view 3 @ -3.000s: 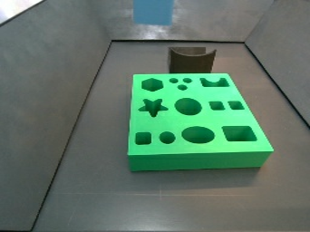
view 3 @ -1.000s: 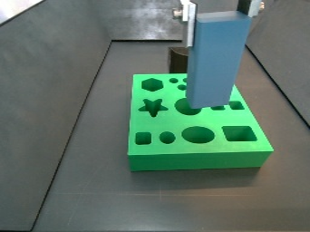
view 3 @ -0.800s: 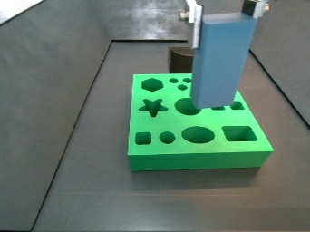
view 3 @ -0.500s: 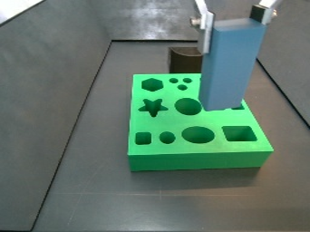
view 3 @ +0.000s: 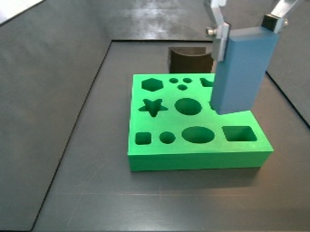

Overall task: Pick up the rectangle object. Move up. Place the rectangle object on the fixture. Regrasp the rectangle object. Move to above the board. Insert the rectangle object.
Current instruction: Insert the rectangle object.

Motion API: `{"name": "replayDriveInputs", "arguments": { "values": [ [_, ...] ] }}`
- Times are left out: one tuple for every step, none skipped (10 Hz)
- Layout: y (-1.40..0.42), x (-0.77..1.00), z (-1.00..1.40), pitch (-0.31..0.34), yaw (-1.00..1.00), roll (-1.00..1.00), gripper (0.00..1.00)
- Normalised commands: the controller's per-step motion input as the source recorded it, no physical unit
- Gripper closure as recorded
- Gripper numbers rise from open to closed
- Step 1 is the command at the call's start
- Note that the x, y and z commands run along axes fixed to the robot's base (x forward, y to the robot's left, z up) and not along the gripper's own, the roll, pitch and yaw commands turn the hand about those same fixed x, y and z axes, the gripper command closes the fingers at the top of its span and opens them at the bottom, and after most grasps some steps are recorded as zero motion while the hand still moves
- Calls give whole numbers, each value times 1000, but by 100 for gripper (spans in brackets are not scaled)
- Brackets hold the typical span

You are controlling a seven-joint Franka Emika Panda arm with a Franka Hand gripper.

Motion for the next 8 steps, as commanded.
{"name": "replayDriveInputs", "arguments": {
  "values": [
    [-3, 431, -206, 0, 71, 204, 100],
    [-9, 431, -231, 0, 60, 214, 100],
    [-23, 411, -234, -3, 34, 204, 100],
    [-11, 380, -240, 0, 0, 217, 100],
    [0, 366, -260, -4, 0, 217, 100],
    [-9, 317, -260, -10, 0, 213, 100],
    [-11, 277, -263, -7, 0, 221, 100],
    [-49, 209, -191, -37, -86, 183, 100]
  ]
}}
